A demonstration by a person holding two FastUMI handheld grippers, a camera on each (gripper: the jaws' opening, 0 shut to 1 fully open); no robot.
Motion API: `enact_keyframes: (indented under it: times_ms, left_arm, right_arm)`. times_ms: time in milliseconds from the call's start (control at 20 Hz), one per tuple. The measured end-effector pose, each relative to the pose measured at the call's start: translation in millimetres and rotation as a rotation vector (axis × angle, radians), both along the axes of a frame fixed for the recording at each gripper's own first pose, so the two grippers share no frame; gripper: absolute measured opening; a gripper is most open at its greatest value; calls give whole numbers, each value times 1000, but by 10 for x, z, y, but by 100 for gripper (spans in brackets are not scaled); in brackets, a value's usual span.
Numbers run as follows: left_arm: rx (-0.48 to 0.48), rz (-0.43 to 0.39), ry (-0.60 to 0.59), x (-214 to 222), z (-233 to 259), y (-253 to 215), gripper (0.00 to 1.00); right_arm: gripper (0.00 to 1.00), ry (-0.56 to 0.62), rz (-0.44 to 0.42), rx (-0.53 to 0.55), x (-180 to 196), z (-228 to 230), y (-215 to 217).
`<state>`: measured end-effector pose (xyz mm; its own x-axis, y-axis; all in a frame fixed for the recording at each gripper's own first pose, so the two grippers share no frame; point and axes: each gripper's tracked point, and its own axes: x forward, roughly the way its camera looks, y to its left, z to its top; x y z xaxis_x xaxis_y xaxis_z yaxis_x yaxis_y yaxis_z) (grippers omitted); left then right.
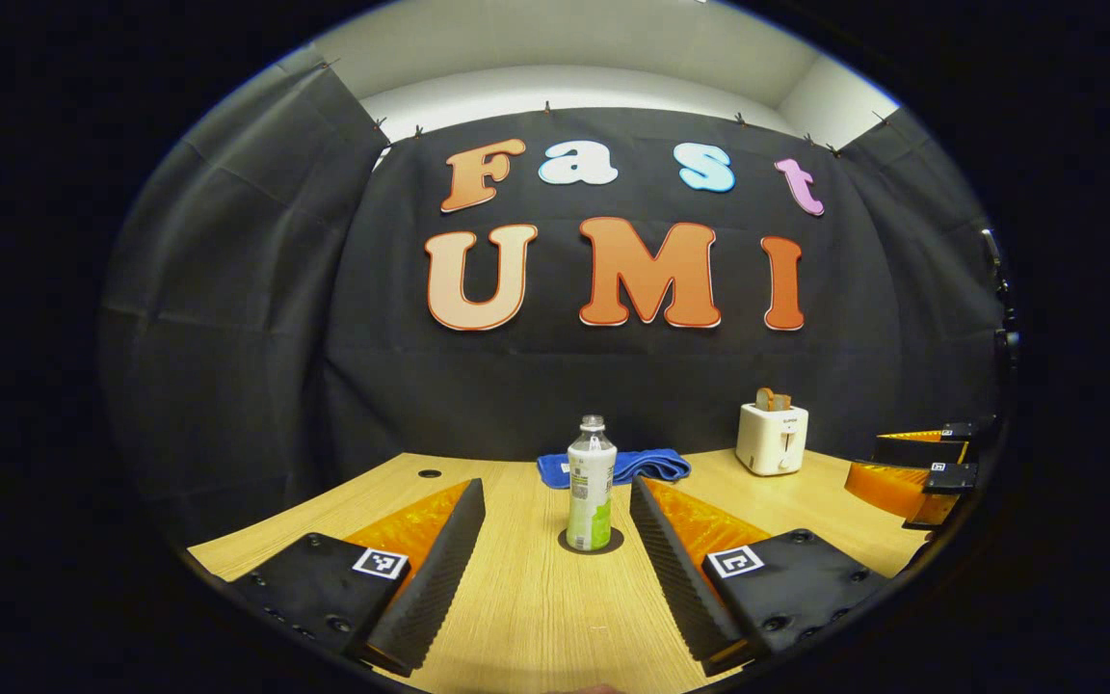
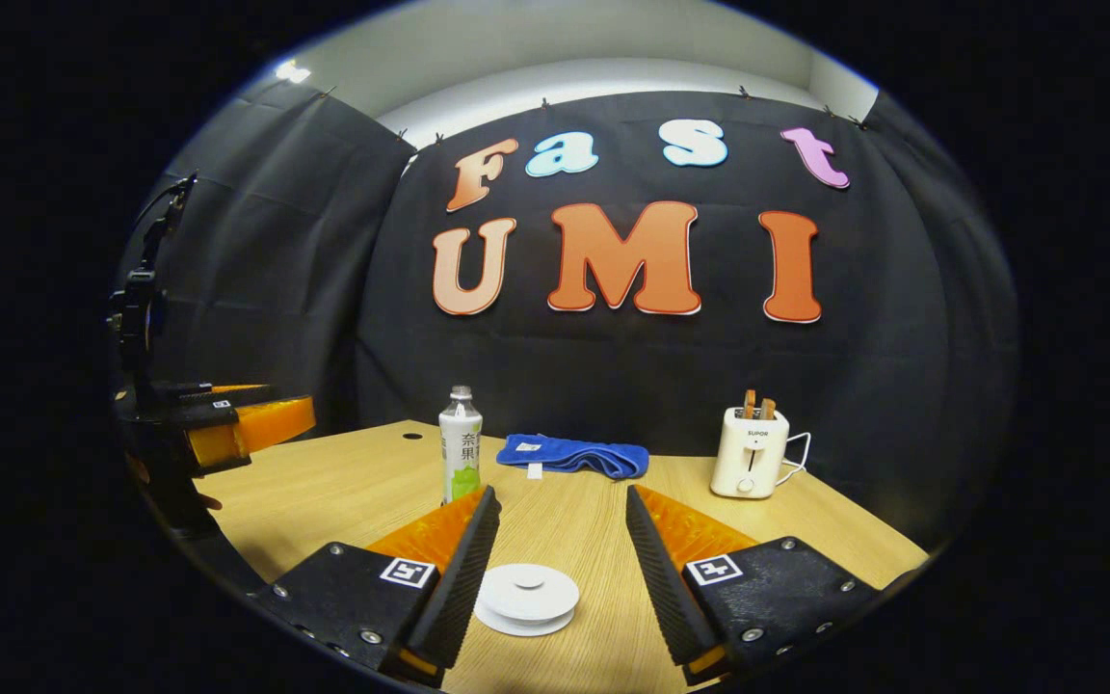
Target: Open the teacup lid with one hand, grasp the water bottle and pour water into the teacup with the other hand; after pouring, place the water bottle on the coaster and then close the teacup lid.
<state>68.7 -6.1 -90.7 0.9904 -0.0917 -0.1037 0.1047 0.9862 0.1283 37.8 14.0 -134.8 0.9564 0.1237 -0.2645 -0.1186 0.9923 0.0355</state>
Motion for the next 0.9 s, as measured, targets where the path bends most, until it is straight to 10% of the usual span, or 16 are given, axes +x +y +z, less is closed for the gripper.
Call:
enact_keyframes:
  times_ms: [900]
  left_arm:
    - [51, 42, -69, -781, 585, 107, 95]
  right_arm:
    - [83, -63, 1, 32, -444, 641, 2]
